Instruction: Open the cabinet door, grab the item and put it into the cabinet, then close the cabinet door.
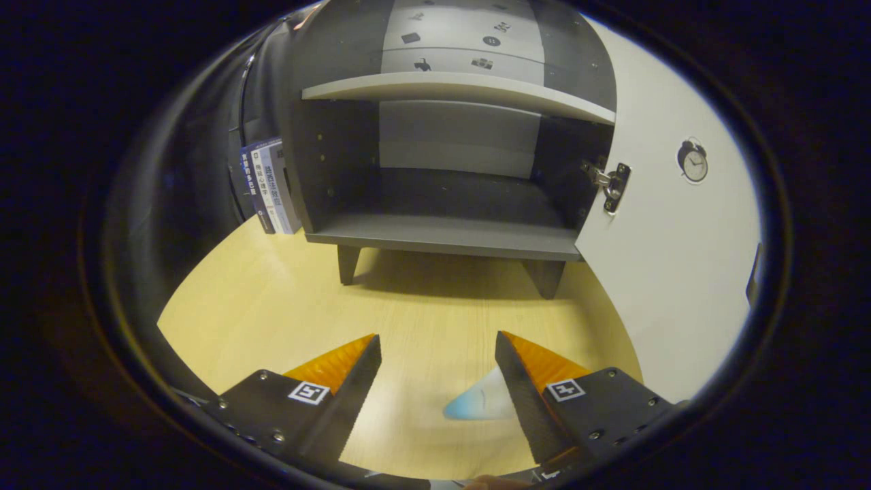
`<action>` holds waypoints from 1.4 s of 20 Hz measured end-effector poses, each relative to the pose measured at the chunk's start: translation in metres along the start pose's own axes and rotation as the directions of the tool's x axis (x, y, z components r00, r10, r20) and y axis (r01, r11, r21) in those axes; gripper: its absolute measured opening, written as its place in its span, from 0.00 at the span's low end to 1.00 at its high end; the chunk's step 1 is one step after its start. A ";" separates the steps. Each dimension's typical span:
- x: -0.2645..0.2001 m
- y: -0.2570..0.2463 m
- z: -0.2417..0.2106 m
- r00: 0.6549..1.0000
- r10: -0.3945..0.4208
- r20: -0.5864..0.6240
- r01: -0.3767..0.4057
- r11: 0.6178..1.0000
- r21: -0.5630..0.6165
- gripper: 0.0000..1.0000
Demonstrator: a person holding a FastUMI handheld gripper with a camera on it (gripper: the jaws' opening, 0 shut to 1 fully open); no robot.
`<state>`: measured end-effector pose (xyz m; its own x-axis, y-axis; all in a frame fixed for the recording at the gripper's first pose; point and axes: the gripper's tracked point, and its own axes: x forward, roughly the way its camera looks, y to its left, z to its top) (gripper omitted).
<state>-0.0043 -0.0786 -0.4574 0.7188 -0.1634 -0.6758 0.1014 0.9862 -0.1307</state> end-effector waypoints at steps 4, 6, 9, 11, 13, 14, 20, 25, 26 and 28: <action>-0.005 0.002 -0.001 1.000 0.007 0.000 -0.007 1.000 -0.008 1.00; -0.007 0.003 -0.001 1.000 0.009 0.000 -0.009 1.000 -0.014 1.00; -0.008 -0.001 -0.004 1.000 0.002 0.001 -0.002 0.999 -0.042 1.00; -0.006 -0.006 -0.007 1.000 -0.008 -0.001 0.008 0.998 -0.055 1.00; 0.000 -0.012 -0.016 1.000 -0.019 -0.024 0.018 0.998 -0.060 1.00; 0.004 -0.015 -0.021 0.999 -0.022 -0.035 0.020 0.998 -0.059 1.00; 0.029 -0.026 -0.059 0.992 -0.030 -0.120 0.031 1.000 -0.002 1.00; 0.031 -0.028 -0.075 0.984 -0.036 -0.176 0.046 0.997 0.055 0.48; 0.034 -0.028 -0.077 0.982 -0.037 -0.184 0.049 0.997 0.060 0.36; 0.039 -0.037 -0.080 0.980 -0.073 -0.186 0.088 0.993 0.075 0.19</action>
<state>-0.0353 -0.1239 -0.5373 0.5686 -0.2366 -0.7878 0.2152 0.9672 -0.1352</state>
